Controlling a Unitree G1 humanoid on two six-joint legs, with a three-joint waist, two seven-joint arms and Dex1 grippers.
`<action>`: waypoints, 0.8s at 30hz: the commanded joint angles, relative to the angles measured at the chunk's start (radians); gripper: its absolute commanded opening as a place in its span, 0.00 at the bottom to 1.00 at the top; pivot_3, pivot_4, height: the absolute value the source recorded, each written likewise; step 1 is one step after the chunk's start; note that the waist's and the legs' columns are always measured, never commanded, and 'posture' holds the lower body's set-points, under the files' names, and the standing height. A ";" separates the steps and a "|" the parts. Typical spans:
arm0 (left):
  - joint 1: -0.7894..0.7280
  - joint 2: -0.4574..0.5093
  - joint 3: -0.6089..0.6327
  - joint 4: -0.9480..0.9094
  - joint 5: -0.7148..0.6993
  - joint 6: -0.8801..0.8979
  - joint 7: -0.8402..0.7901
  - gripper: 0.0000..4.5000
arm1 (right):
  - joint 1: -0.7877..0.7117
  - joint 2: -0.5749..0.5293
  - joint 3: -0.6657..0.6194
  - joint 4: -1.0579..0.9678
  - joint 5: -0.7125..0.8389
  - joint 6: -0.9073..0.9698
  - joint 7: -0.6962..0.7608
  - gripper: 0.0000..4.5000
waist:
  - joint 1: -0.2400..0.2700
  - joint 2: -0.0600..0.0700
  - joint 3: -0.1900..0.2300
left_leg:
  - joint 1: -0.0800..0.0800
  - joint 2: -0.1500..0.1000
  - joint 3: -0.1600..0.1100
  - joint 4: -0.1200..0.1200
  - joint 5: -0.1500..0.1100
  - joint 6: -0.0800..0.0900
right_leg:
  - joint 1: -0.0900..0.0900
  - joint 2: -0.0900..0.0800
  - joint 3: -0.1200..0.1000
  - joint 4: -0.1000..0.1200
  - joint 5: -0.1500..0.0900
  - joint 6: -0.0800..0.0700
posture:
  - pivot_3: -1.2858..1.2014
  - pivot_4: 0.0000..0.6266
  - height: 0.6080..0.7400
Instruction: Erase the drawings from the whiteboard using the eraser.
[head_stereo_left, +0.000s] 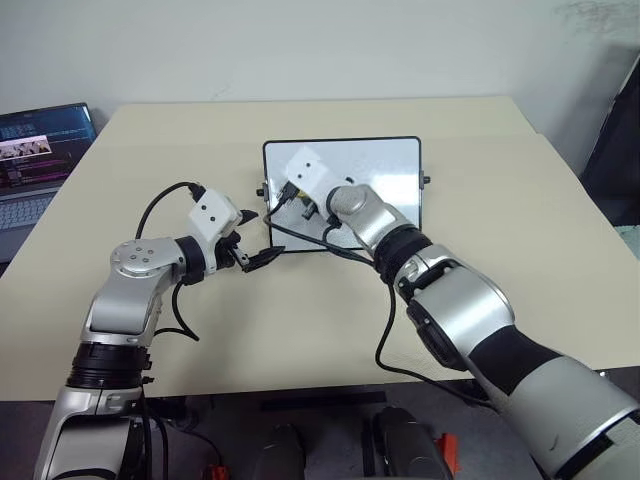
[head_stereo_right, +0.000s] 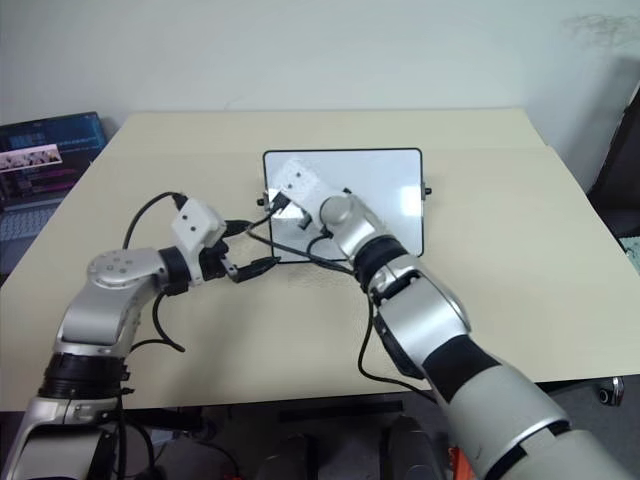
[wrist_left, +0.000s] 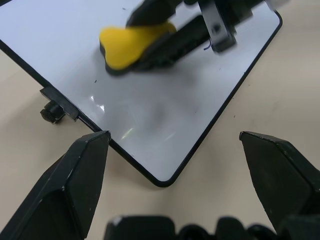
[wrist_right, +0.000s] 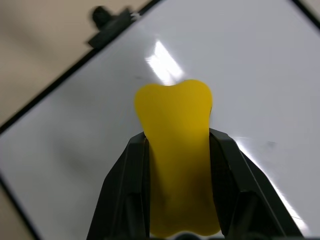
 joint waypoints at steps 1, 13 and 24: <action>-0.017 0.014 0.024 -0.012 -0.011 -0.021 0.001 1.00 | 0.008 -0.013 0.006 -0.013 -0.015 0.018 0.009 0.27 | 0.001 0.000 0.000 | 0.000 0.000 0.000 0.000 0.000 0.000 | 0.000 0.000 0.000 0.000 0.000 0.000 | 0.52 0.24 1.00; -0.020 0.016 0.021 -0.015 -0.010 -0.015 0.000 1.00 | -0.020 -0.128 -0.025 -0.002 -0.027 0.041 -0.045 0.27 | 0.016 0.000 0.000 | 0.000 0.000 -0.002 0.002 0.000 0.000 | 0.002 0.000 -0.002 -0.001 0.000 0.000 | 0.52 0.24 1.00; -0.051 0.008 0.005 0.009 -0.005 -0.020 -0.008 1.00 | -0.024 -0.149 -0.015 -0.004 -0.034 0.041 -0.043 0.27 | 0.018 0.000 0.000 | 0.001 0.000 -0.002 0.002 0.001 0.000 | 0.003 0.000 -0.002 0.000 0.000 0.000 | 0.52 0.24 1.00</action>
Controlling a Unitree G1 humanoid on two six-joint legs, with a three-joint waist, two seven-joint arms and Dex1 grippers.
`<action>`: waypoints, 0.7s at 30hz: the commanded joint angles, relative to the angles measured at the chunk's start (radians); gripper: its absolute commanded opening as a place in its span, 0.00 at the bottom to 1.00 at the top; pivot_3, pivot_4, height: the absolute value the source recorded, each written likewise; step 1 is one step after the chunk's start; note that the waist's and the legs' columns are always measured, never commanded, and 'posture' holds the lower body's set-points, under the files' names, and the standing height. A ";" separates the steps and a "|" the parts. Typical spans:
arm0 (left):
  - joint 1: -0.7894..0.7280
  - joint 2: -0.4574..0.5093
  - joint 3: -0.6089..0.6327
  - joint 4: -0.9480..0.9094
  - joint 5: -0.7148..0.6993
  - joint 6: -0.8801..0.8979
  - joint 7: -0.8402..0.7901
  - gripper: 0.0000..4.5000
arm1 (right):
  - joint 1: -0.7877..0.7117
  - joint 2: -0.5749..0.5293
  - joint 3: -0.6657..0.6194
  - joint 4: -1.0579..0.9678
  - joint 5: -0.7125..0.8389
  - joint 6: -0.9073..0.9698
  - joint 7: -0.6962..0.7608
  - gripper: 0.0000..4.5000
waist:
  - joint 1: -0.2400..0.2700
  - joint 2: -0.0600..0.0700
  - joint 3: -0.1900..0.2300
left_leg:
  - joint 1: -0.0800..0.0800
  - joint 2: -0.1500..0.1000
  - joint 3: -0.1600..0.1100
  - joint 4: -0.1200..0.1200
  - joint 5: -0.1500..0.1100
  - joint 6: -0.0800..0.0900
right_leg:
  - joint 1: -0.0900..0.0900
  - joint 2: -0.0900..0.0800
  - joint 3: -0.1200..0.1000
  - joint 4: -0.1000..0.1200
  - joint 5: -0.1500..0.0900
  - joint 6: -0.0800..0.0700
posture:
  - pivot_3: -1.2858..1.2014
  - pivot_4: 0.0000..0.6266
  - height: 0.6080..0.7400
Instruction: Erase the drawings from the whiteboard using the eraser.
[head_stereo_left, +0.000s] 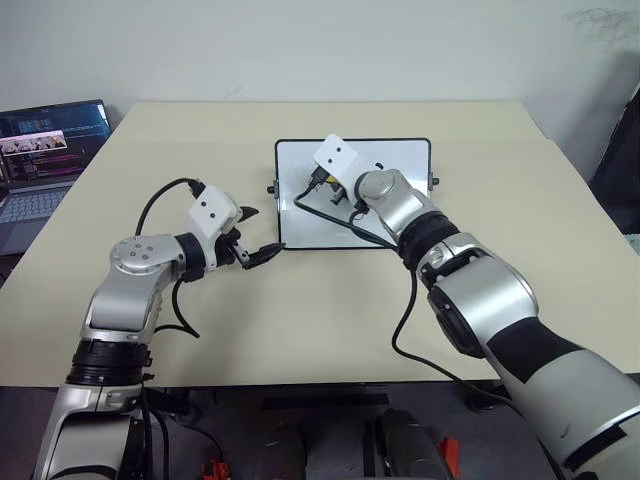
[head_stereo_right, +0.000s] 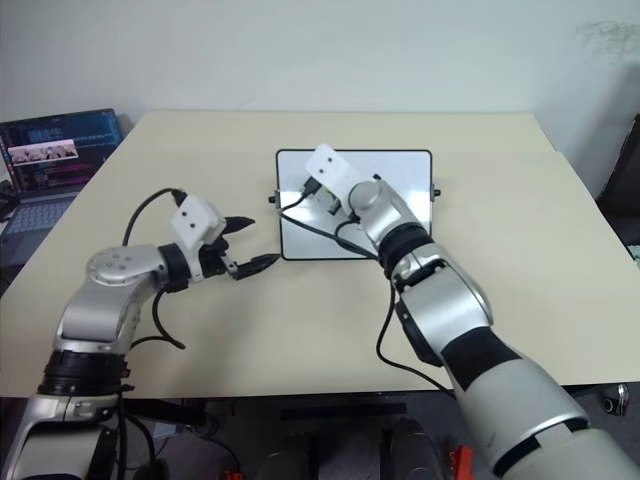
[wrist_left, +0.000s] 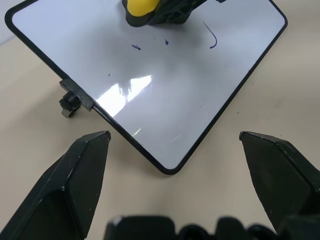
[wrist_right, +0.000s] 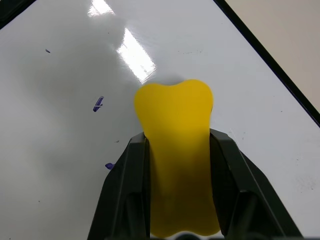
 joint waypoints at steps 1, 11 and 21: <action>-0.027 0.008 0.006 -0.011 -0.006 -0.021 -0.006 1.00 | -0.006 -0.010 0.014 0.007 -0.022 0.024 -0.001 0.27 | 0.000 0.000 0.000 | 0.000 0.000 0.000 0.000 0.000 0.000 | 0.000 0.000 0.000 0.000 0.000 0.000 | 0.52 0.24 1.00; -0.018 0.008 0.007 -0.023 -0.008 -0.013 -0.002 1.00 | 0.042 0.087 0.112 -0.015 -0.080 0.007 0.087 0.27 | -0.018 0.000 0.000 | 0.001 0.000 0.000 0.000 0.000 0.000 | 0.000 0.001 0.001 0.000 0.000 0.000 | 0.52 0.24 1.00; -0.009 0.009 0.008 -0.036 -0.008 -0.006 0.006 1.00 | 0.025 0.034 0.087 -0.007 -0.074 0.023 0.062 0.27 | -0.017 0.000 0.000 | 0.001 0.000 0.000 0.000 0.000 0.000 | 0.000 0.001 0.001 0.000 0.000 0.000 | 0.52 0.24 1.00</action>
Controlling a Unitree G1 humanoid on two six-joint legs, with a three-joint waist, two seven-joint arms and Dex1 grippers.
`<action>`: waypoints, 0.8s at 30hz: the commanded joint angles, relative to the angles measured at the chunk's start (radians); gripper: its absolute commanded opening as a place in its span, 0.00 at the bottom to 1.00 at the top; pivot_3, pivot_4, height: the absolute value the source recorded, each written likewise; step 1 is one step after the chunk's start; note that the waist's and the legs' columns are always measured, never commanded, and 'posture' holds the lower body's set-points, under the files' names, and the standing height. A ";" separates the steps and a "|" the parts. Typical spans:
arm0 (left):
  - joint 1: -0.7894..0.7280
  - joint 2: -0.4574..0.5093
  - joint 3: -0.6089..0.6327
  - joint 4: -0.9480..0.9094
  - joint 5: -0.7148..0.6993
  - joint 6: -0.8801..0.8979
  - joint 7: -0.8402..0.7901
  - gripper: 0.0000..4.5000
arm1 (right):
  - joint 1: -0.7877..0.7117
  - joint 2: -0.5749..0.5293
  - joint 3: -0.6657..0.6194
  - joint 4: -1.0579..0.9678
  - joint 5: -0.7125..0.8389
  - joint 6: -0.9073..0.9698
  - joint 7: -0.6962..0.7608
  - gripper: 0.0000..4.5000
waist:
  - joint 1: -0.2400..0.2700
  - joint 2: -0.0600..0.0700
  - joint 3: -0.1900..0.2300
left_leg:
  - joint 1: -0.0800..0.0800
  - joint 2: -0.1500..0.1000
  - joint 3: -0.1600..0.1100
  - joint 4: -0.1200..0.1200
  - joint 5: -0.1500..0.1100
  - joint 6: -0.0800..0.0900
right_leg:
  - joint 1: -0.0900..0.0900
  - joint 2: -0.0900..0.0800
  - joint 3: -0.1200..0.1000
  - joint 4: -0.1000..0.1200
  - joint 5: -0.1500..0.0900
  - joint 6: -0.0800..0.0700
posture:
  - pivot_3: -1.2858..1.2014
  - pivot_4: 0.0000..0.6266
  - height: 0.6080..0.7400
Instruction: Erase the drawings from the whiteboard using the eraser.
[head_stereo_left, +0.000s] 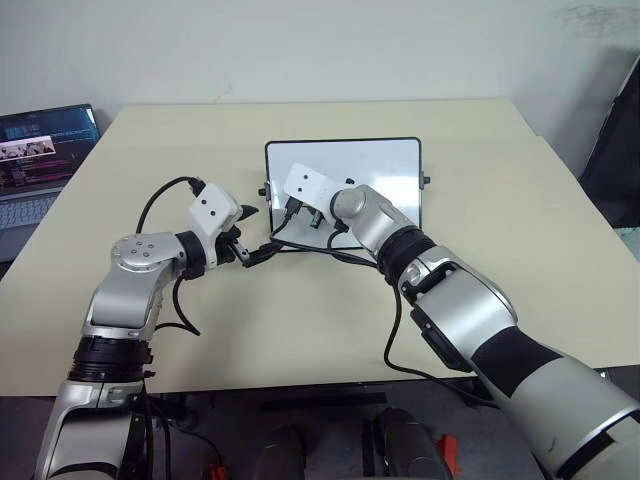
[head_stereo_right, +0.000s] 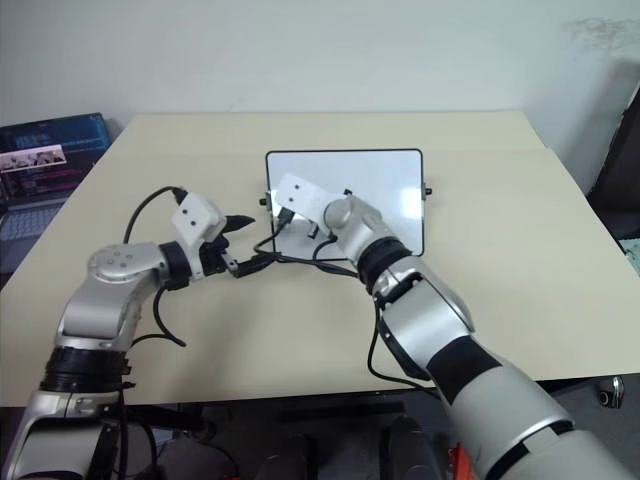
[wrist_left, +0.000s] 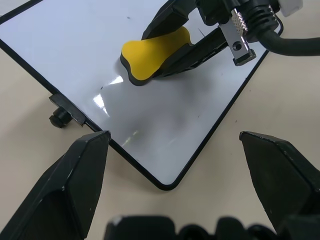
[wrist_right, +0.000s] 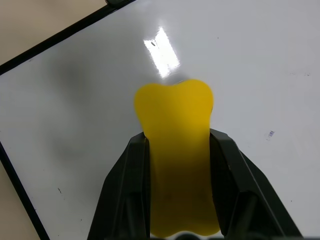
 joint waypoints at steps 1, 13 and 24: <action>-0.003 0.009 0.012 -0.036 -0.007 -0.010 0.003 1.00 | -0.008 -0.058 -0.023 0.017 0.002 0.028 -0.023 0.27 | 0.004 0.000 0.000 | 0.000 0.000 0.000 0.000 0.000 0.000 | 0.000 0.000 0.000 0.000 0.000 0.000 | 0.52 0.24 1.00; -0.028 0.000 -0.003 -0.003 0.000 -0.029 -0.005 1.00 | -0.034 -0.175 -0.081 0.040 0.029 0.041 -0.067 0.27 | 0.026 0.000 0.000 | 0.000 0.000 -0.001 0.000 0.002 0.000 | 0.001 0.000 -0.001 0.000 -0.002 0.003 | 0.52 0.24 1.00; -0.039 -0.003 -0.005 0.013 -0.010 -0.041 -0.009 1.00 | -0.052 -0.164 -0.175 -0.019 0.136 0.025 0.061 0.27 | 0.024 0.000 0.000 | 0.000 0.000 -0.001 0.000 0.002 0.000 | 0.001 0.000 0.000 0.000 -0.002 0.003 | 0.52 0.24 1.00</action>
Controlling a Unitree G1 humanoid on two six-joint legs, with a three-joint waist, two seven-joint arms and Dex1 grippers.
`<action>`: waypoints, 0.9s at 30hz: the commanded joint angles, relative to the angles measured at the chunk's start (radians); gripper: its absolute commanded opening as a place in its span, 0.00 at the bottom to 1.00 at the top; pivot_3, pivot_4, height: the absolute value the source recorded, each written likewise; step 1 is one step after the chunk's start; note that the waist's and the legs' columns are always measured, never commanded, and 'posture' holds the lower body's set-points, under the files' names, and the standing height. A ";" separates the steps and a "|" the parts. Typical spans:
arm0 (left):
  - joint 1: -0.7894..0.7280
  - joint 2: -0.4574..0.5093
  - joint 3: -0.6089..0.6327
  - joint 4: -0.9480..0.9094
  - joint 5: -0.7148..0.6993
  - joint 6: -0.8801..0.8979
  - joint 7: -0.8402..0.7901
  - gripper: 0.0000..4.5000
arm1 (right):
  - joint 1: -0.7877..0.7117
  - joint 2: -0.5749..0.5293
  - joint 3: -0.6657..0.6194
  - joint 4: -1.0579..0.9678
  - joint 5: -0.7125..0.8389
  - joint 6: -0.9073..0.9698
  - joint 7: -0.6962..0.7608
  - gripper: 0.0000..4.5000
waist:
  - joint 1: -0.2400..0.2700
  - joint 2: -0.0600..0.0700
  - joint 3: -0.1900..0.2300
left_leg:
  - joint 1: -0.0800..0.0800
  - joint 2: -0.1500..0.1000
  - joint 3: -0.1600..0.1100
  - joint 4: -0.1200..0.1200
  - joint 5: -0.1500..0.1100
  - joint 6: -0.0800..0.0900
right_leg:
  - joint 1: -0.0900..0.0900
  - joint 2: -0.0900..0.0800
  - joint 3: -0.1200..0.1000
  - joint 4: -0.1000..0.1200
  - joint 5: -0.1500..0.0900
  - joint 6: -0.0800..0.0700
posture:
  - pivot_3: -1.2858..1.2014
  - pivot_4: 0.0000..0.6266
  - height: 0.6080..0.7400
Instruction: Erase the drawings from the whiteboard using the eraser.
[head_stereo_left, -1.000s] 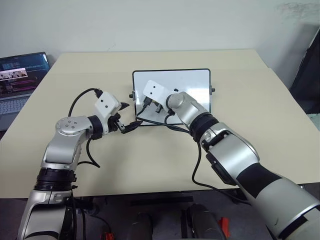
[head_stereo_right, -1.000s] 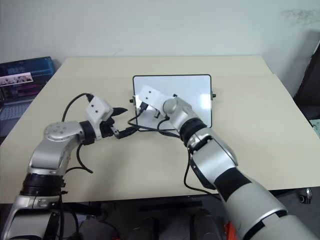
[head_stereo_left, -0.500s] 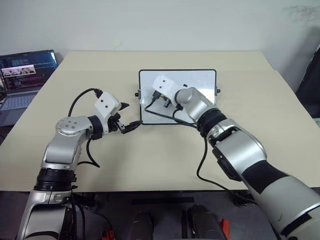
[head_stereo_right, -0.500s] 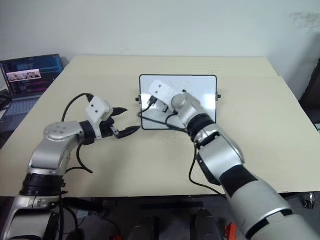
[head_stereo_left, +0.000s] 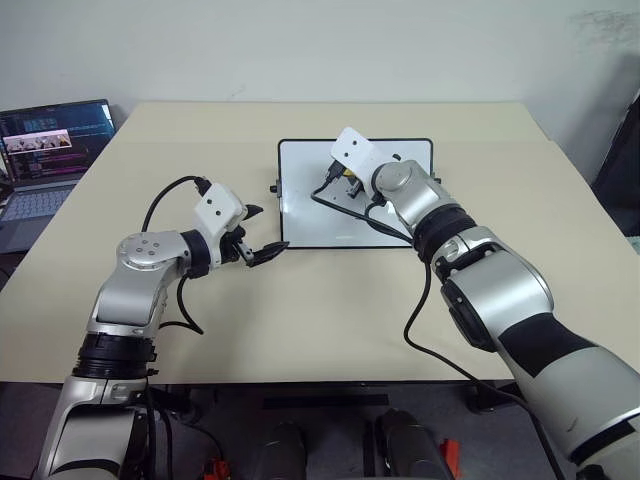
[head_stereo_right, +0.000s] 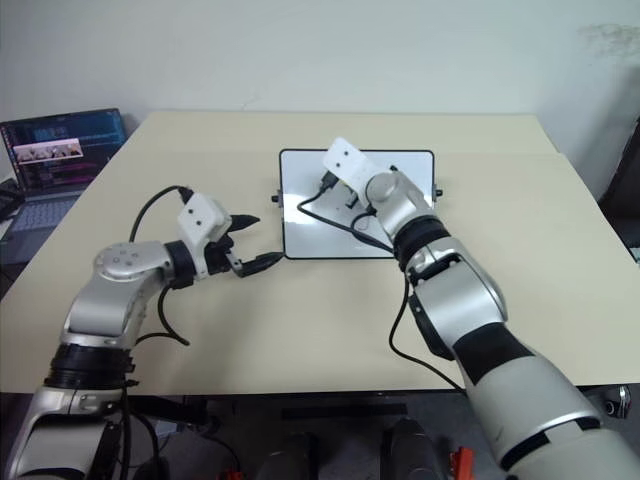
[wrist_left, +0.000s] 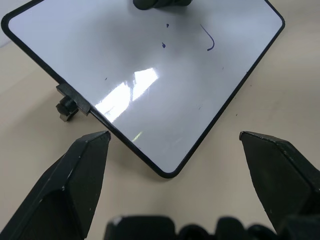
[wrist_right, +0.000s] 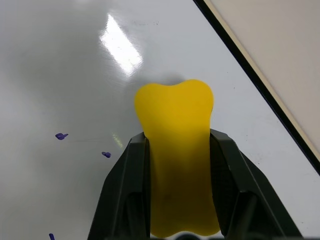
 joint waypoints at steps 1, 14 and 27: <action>-0.020 0.004 0.019 -0.011 -0.015 -0.017 -0.007 1.00 | -0.017 -0.017 -0.072 -0.049 0.082 0.003 0.099 0.27 | -0.002 0.000 0.000 | 0.000 0.000 0.000 0.000 0.000 0.000 | 0.000 0.000 0.000 0.000 0.000 0.000 | 0.52 0.24 1.00; -0.062 0.136 0.068 -0.018 -0.075 -0.011 -0.127 1.00 | 0.364 -0.429 0.003 -0.839 0.075 0.278 0.473 0.27 | 0.007 0.001 0.002 | -0.006 0.000 0.001 -0.007 -0.001 -0.001 | -0.004 -0.002 -0.002 -0.008 0.000 -0.005 | 0.52 0.24 1.00; -0.075 0.148 0.033 0.015 -0.038 -0.028 -0.155 1.00 | 0.484 -0.561 0.047 -1.156 0.083 0.365 0.576 0.27 | -0.012 0.001 0.003 | -0.004 0.000 0.004 -0.009 -0.001 -0.001 | -0.006 -0.002 0.000 -0.004 -0.004 -0.001 | 0.52 0.24 1.00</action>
